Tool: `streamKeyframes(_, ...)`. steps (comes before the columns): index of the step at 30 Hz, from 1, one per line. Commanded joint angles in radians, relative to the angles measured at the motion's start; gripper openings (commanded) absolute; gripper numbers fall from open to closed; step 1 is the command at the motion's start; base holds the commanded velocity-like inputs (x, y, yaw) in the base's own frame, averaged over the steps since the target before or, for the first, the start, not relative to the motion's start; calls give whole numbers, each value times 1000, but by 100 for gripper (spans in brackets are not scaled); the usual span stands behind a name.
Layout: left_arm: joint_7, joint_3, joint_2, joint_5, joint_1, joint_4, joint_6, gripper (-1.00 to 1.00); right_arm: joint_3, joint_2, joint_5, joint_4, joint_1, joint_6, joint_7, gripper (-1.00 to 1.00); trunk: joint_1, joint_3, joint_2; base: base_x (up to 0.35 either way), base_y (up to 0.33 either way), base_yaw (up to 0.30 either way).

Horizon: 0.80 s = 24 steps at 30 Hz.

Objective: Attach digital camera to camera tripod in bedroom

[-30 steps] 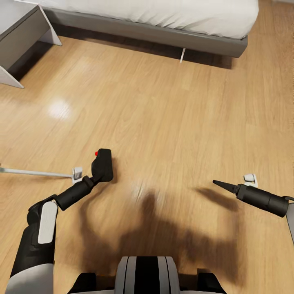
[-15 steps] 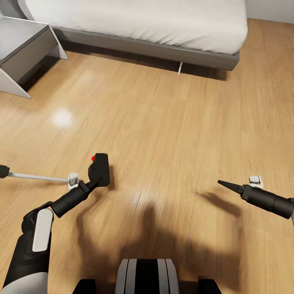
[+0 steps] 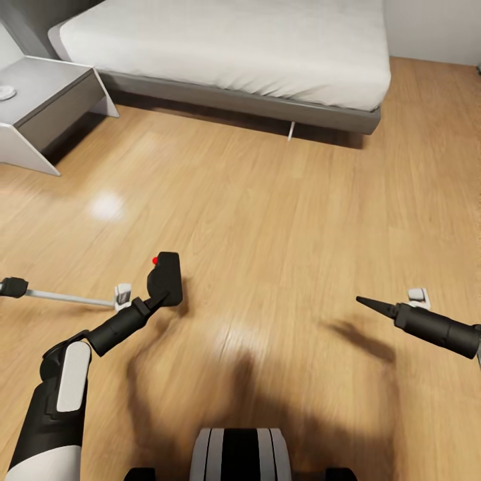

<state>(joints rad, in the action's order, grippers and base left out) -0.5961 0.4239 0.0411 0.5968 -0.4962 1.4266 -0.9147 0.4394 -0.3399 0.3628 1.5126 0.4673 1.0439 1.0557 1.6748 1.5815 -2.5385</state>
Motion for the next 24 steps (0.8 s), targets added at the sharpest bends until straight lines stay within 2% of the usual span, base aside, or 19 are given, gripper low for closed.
streamKeyframes(1, -6, 2, 1, -3, -1, -3, -5, -100, 1, 0, -13, 0, 1, 3, 5, 100, -1, -3, 0, 0, 0, 0)
streamKeyframes(4, -5, 1, 3, -3, -1, -20, -4, -100, 0, 4, -57, 0, 1, 3, 5, 100, -2, -15, 1, 0, 0, 0)
streamKeyframes(10, -9, 0, 3, -3, -1, -56, -3, -100, -1, 8, -95, 0, 1, 3, 6, 100, -5, -38, 2, 0, 0, 0)
streamKeyframes(18, -3, -1, 1, -6, -1, -111, 0, -100, 0, 6, -104, -1, 1, 3, 6, 100, -8, -69, 4, 0, 0, 0)
streamKeyframes(19, -20, 9, 4, 79, -1, -147, -4, -100, 0, 3, -105, -2, 1, 3, 6, 100, -9, -73, 4, 0, 0, 0)
streamKeyframes(21, -21, 9, 4, 105, -1, -149, -4, -100, 0, 3, -104, -2, 1, 3, 6, 100, -10, -81, 5, 0, 0, 0)
streamKeyframes(22, -21, 9, 3, 137, -1, -154, -3, -100, 1, 2, -103, -2, 1, 3, 6, 100, -10, -85, 5, 0, 0, 0)
streamKeyframes(23, -20, 9, 3, 143, -1, -157, -3, -100, 1, 2, -103, -2, 1, 3, 6, 100, -10, -89, 5, 0, 0, 0)
streamKeyframes(24, -20, 1, 0, 164, -1, -196, -2, -100, 1, 2, -103, -2, 1, 3, 6, 100, -11, -92, 5, 0, 0, 0)
